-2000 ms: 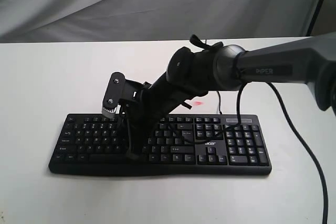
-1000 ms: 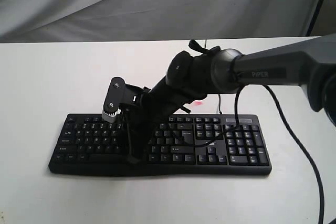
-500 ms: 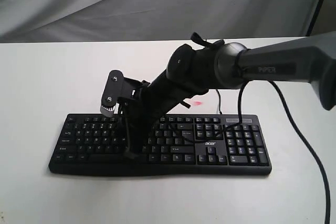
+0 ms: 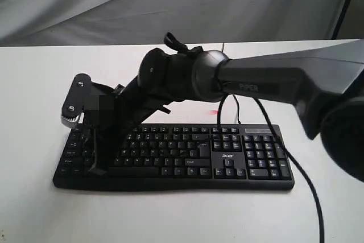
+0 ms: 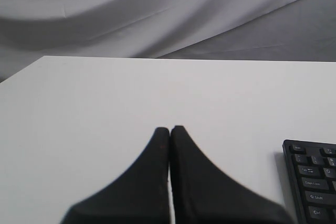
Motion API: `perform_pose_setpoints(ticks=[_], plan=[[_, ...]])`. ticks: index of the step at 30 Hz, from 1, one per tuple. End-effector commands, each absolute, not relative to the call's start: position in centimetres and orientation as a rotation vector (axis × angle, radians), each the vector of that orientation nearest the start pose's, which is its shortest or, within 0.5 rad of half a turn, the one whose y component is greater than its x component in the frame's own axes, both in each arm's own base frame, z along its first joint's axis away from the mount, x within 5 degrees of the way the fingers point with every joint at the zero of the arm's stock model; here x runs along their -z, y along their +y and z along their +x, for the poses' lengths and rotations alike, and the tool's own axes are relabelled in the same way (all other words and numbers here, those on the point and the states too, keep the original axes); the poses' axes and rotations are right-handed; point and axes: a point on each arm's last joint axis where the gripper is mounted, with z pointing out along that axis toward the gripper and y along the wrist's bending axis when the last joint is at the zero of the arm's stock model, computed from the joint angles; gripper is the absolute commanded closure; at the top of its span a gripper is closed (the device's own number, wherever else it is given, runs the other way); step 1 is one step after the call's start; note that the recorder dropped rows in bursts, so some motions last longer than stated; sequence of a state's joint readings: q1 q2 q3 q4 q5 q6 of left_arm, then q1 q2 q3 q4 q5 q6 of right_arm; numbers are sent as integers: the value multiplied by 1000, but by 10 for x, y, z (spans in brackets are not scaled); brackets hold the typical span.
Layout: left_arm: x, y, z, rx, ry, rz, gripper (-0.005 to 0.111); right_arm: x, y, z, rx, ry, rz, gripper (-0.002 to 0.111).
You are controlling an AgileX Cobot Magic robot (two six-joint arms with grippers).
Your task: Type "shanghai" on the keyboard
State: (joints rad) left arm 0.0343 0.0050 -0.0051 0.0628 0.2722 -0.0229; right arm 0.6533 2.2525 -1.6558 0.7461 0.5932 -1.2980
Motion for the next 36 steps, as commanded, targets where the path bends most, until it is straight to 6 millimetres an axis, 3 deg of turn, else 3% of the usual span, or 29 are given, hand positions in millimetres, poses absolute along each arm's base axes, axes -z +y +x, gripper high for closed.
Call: perform_pose_setpoints(ticks=[1, 6, 36], plan=[[-189, 3, 55, -63, 1749, -7, 106, -145, 344, 367, -481, 1916, -1643, 108], [-189, 3, 55, -63, 1749, -7, 106, -143, 356, 372, -508, 1919, -1654, 108], [-189, 3, 55, -63, 1749, -7, 106, -122, 356, 377, -468, 1940, -1630, 108]])
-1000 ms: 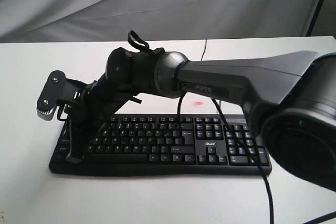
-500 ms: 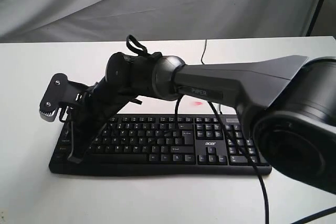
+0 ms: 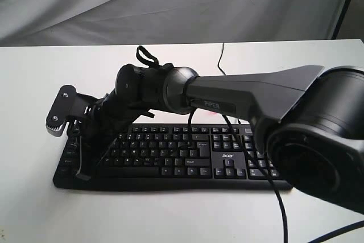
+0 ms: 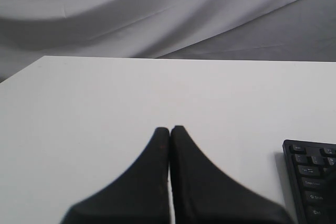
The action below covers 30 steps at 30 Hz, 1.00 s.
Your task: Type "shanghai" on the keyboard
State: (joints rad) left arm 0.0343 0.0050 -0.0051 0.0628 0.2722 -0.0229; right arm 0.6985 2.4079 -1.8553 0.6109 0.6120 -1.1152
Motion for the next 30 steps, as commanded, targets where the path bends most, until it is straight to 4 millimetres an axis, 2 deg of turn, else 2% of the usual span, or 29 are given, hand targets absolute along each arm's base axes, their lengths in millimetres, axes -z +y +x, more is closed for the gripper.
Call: perform_pose_setpoints(ticks=[1, 11, 20, 30], plan=[[-189, 3, 55, -63, 1749, -7, 106, -122, 356, 377, -468, 1940, -1630, 108], [-189, 3, 55, -63, 1749, -7, 106, -113, 355, 377, -476, 1962, -1637, 108], [-189, 3, 55, -63, 1749, -7, 106, -145, 354, 377, -449, 1898, -1629, 108], [-189, 3, 55, -63, 1749, -7, 106, -150, 350, 377, -422, 1873, -1677, 108]])
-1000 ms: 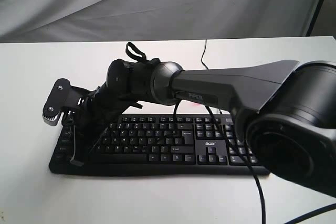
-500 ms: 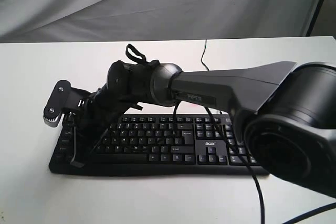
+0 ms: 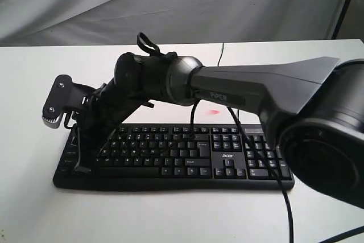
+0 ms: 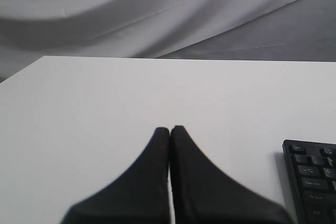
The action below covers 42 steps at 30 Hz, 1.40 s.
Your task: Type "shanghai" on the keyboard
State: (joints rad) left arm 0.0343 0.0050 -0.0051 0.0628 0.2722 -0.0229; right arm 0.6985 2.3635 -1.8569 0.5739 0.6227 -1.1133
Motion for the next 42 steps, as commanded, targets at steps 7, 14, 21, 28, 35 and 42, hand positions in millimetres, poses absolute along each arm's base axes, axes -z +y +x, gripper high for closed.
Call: perform_pose_setpoints(ticks=[7, 14, 21, 28, 35, 42], plan=[[-189, 3, 55, -63, 1749, -7, 106, -159, 330, 375, -429, 1885, -1722, 108], [-189, 3, 55, -63, 1749, -7, 106, -163, 284, 367, -481, 1900, -1706, 108], [-189, 3, 55, -63, 1749, -7, 106, -174, 238, 369, -595, 1914, -1590, 108], [-189, 3, 55, -63, 1749, -7, 106, -161, 226, 369, -512, 1951, -1567, 108], [-189, 3, 55, -63, 1749, -7, 106, -147, 227, 372, -506, 1979, -1560, 108], [-189, 3, 55, -63, 1749, -7, 106, -136, 227, 376, -473, 1977, -1553, 108]])
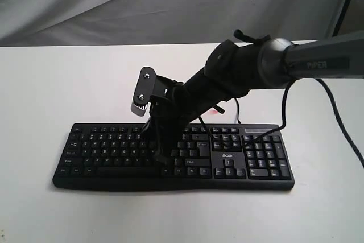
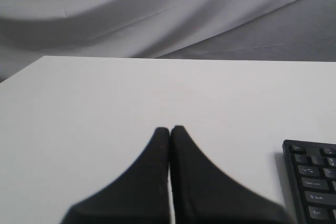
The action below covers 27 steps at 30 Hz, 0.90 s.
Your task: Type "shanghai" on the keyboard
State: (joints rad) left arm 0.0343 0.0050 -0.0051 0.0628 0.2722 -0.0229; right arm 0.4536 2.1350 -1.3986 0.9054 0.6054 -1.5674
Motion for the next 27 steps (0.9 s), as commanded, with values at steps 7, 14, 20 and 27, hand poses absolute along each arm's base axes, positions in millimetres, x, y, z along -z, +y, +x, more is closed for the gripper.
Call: perform_pose_setpoints(ticks=[7, 14, 20, 27], plan=[[-189, 3, 55, -63, 1749, -7, 106, -134, 222, 378, -456, 1978, -1570, 108], [-189, 3, 55, -63, 1749, -7, 106, -130, 223, 377, -474, 1983, -1584, 108], [-189, 3, 55, -63, 1749, -7, 106, -121, 224, 377, -483, 1985, -1599, 108], [-189, 3, 55, -63, 1749, -7, 106, -121, 224, 377, -486, 1980, -1607, 108]])
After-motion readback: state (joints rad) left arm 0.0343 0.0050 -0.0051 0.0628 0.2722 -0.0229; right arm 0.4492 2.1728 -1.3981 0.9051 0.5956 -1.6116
